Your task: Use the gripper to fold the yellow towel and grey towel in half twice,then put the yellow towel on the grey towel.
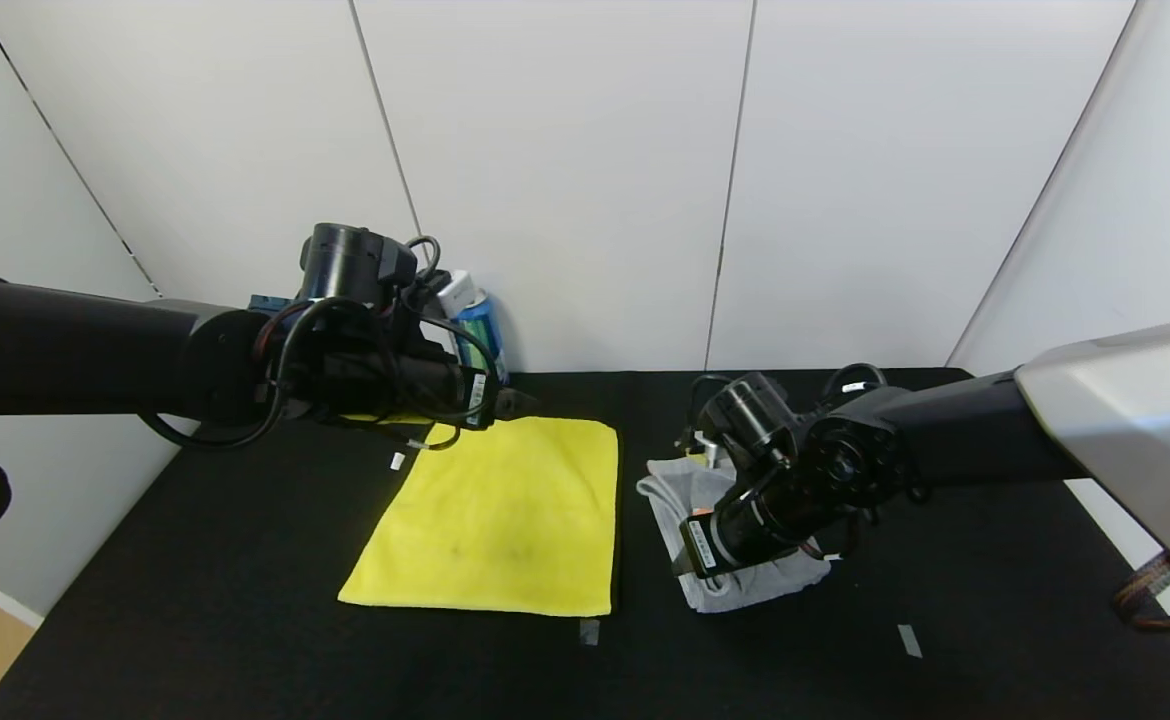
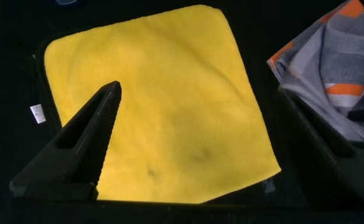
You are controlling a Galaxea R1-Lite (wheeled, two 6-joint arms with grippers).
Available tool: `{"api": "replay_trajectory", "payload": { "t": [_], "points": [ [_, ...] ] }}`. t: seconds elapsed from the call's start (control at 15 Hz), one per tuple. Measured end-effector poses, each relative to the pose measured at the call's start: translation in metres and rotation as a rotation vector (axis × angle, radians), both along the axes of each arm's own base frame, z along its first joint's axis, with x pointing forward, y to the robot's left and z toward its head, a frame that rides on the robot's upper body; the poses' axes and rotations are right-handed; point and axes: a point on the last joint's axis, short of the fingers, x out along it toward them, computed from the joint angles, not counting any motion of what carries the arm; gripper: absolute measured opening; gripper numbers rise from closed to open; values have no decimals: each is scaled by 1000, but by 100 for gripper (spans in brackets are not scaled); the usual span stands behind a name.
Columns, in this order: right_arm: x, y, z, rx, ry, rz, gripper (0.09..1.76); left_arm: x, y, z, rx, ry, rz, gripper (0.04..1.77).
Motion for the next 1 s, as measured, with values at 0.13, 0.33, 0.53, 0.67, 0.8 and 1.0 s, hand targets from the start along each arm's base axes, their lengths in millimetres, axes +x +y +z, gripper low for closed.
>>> {"api": "replay_trajectory", "payload": {
  "t": [0.13,0.33,0.53,0.67,0.8,1.0],
  "points": [
    [-5,6,6,9,-14,20,115,0,0,0,0,0,0,172],
    [-13,13,17,26,-40,46,129,-1,0,1,-1,-3,1,172],
    [-13,13,17,26,-40,46,129,-1,0,1,-1,-3,1,172],
    [-13,13,17,26,-40,46,129,-1,0,1,-1,-3,1,172],
    [-13,13,17,26,-40,46,129,-1,0,1,-1,-3,1,172],
    [-13,13,17,26,-40,46,129,-1,0,1,-1,-3,1,172]
  ]
}}
